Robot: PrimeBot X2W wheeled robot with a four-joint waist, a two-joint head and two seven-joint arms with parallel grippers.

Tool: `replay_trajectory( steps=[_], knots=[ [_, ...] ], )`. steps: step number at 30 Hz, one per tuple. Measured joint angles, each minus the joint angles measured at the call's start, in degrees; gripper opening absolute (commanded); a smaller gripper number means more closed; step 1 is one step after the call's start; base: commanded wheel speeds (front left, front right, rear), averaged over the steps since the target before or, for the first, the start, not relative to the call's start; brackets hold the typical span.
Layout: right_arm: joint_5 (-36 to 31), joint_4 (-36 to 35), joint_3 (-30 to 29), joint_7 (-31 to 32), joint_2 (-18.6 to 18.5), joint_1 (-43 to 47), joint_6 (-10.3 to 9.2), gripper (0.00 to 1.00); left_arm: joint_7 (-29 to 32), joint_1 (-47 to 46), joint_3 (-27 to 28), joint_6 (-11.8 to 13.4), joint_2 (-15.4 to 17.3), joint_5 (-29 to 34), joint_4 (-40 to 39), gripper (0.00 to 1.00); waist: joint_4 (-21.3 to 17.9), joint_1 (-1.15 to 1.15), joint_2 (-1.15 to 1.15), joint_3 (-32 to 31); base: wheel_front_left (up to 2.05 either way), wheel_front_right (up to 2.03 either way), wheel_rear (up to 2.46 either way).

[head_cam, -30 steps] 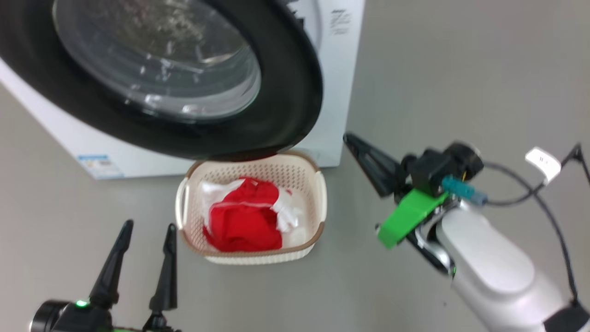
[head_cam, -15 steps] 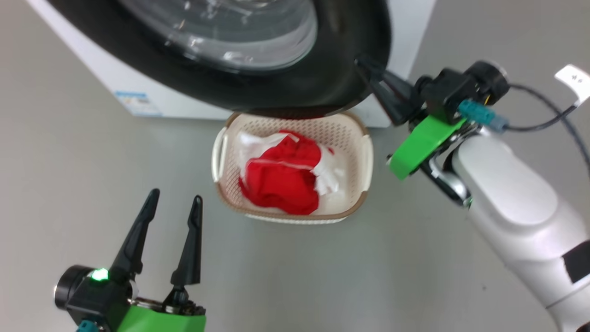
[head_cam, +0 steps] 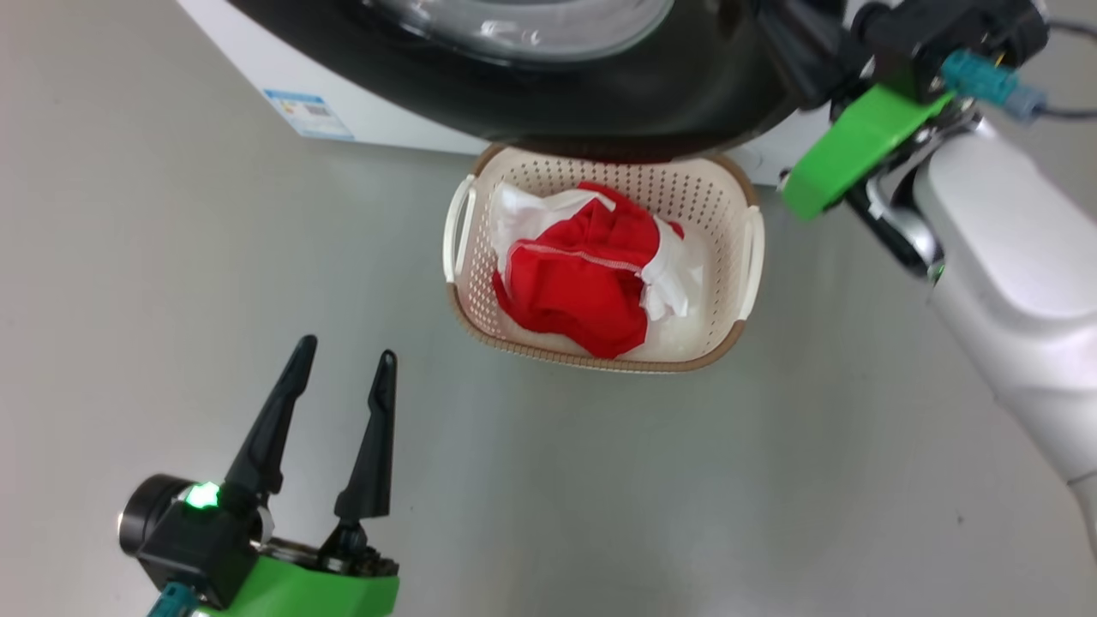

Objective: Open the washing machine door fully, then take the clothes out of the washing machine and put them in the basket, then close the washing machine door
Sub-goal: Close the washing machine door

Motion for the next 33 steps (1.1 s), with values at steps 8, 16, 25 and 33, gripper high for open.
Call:
replay_trajectory(
  steps=[8, 16, 25, 33],
  knots=[
    [1.07, 3.79, 0.04, 0.0, -1.37, -6.51, 0.02, 0.0, 0.0, -2.2, -1.69, -0.04, -0.1, -0.05, 0.07, 1.0, 1.34, 0.0, 0.0, 2.56, 0.0, 0.0, 0.0],
    [-0.53, 8.42, -2.36, -0.07, -1.81, -11.03, 0.4, 0.0, 0.0, -3.22, -3.09, -0.04, -0.11, -0.04, 0.57, 1.0, 2.53, 0.0, 0.0, 3.63, 0.0, 0.0, 0.0],
    [-3.23, 9.26, -4.44, -0.07, -1.19, -11.3, 0.58, 0.0, 0.0, -3.24, -3.66, -0.04, -0.11, -0.05, 1.26, 1.0, 2.49, 0.0, 0.0, 3.41, 0.0, 0.0, 0.0],
    [-0.46, 5.81, -5.99, -0.07, -1.07, -8.7, 0.35, 0.29, 0.0, -3.26, -3.43, 0.02, -0.11, -0.57, 1.25, 1.0, 0.67, 0.0, 0.0, 2.79, 0.0, 0.0, 0.0]
  ],
)
